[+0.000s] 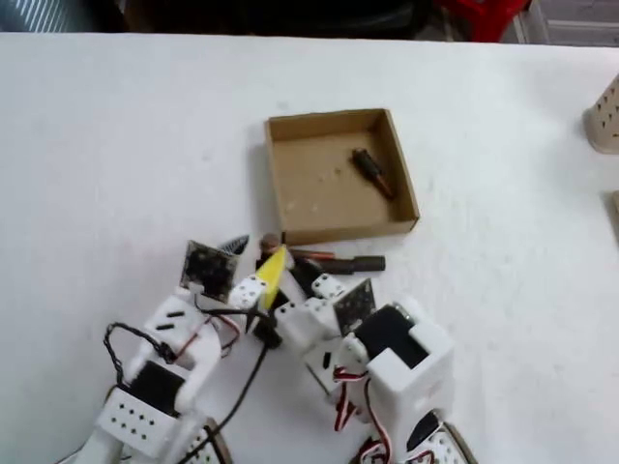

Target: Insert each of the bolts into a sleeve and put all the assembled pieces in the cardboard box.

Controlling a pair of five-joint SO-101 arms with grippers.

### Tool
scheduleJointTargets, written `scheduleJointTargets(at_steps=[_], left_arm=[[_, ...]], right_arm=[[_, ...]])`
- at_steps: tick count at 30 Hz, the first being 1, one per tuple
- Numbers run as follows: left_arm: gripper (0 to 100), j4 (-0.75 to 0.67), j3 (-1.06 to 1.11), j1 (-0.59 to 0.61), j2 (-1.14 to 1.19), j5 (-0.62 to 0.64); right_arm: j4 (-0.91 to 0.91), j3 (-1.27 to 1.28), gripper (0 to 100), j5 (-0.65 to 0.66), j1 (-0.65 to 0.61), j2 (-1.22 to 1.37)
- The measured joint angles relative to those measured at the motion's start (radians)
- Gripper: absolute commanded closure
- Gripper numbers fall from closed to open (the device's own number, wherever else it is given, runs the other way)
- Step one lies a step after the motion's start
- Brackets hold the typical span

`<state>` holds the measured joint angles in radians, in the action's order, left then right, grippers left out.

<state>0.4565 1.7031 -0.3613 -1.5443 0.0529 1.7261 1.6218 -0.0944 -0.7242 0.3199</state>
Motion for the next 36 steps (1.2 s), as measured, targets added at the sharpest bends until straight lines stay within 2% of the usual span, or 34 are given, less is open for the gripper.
scheduleJointTargets(at_steps=[9, 17, 24, 27, 32, 36], left_arm=[[65, 0.0, -0.002, 0.003, 0.002, 0.04], [65, 0.011, -0.112, 0.002, 0.018, 0.087], [65, 0.086, -0.281, 0.104, 0.018, 0.189], [74, 0.132, -0.341, 0.149, 0.018, 0.242], [99, 0.224, -0.379, 0.213, 0.018, 0.278], [94, 0.285, -0.379, 0.259, 0.018, 0.282]], right_arm=[[0.0, 0.0, 98.3, 0.002, -0.003, 0.002], [0.0, 0.0, 98.3, 0.002, -0.002, 0.002], [0.0, 0.0, 98.3, 0.002, -0.002, 0.002], [0.0, 0.0, 98.3, 0.002, -0.002, 0.002], [0.0, 0.0, 98.3, 0.002, 0.002, 0.002], [0.0, 0.0, 98.3, 0.002, 0.002, 0.002]])
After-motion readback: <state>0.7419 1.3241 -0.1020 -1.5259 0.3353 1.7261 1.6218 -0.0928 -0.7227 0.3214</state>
